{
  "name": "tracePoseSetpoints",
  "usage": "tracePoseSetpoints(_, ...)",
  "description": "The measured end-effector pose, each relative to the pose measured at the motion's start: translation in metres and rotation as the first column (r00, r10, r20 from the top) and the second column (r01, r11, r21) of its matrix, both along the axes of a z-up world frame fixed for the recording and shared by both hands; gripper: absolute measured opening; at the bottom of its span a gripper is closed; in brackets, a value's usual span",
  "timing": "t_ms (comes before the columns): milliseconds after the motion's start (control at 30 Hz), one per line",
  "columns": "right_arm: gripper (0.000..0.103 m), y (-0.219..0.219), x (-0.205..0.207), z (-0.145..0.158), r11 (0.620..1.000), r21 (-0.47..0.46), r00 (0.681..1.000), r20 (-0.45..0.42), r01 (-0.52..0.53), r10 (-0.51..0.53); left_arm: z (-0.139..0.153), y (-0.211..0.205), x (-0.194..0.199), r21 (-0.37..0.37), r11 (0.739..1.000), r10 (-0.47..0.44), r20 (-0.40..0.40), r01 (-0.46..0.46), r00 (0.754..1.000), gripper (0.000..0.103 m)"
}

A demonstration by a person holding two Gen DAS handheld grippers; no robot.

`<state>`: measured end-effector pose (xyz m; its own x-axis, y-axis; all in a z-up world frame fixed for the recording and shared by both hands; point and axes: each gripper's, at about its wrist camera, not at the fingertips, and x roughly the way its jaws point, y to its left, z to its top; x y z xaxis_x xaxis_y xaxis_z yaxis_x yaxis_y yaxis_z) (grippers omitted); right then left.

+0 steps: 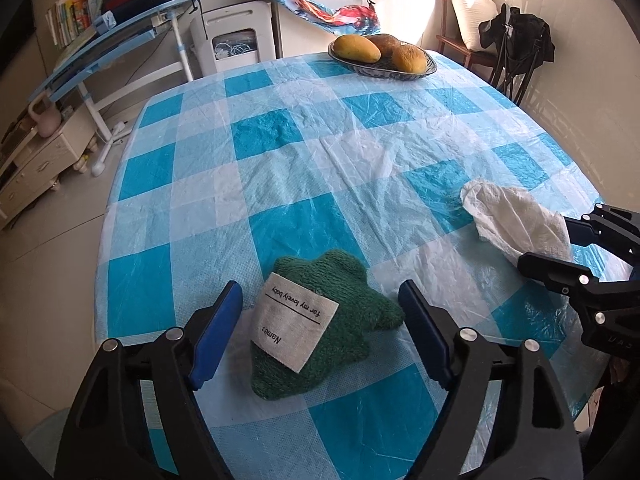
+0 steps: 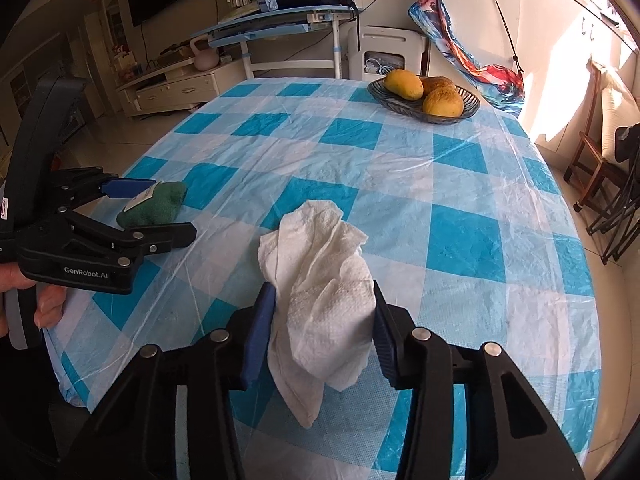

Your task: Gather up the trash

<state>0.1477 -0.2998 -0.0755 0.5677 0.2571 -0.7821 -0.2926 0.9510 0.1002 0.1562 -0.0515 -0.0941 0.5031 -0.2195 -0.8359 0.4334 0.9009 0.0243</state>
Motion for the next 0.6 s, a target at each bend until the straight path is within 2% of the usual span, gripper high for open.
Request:
tracePoseSetpoints(100, 0.028, 0.000, 0.000, 0.000, 1.000, 0.005, 1.000, 0.000, 0.000, 0.000, 0.003, 0.000, -0.002, -0.011, 1.000, -0.005, 0.008, 0.005, 1.000, 0.048)
tracePoseSetpoints(167, 0.025, -0.001, 0.000, 0.000, 1.000, 0.007, 1.000, 0.001, 0.002, -0.002, 0.004, 0.000, -0.002, -0.015, 1.000, -0.009, 0.009, 0.009, 1.000, 0.043)
tracePoseSetpoints(367, 0.017, -0.005, -0.001, -0.001, 0.998, 0.063, 1.000, -0.016, 0.017, -0.016, 0.019, 0.003, -0.010, -0.031, 0.999, -0.021, 0.042, 0.022, 0.999, 0.040)
tracePoseSetpoints(600, 0.012, -0.007, -0.006, 0.005, 0.992, 0.122, 1.000, -0.002, 0.028, -0.028, 0.052, 0.039, -0.018, -0.124, 0.991, 0.048, 0.078, -0.038, 0.996, 0.038)
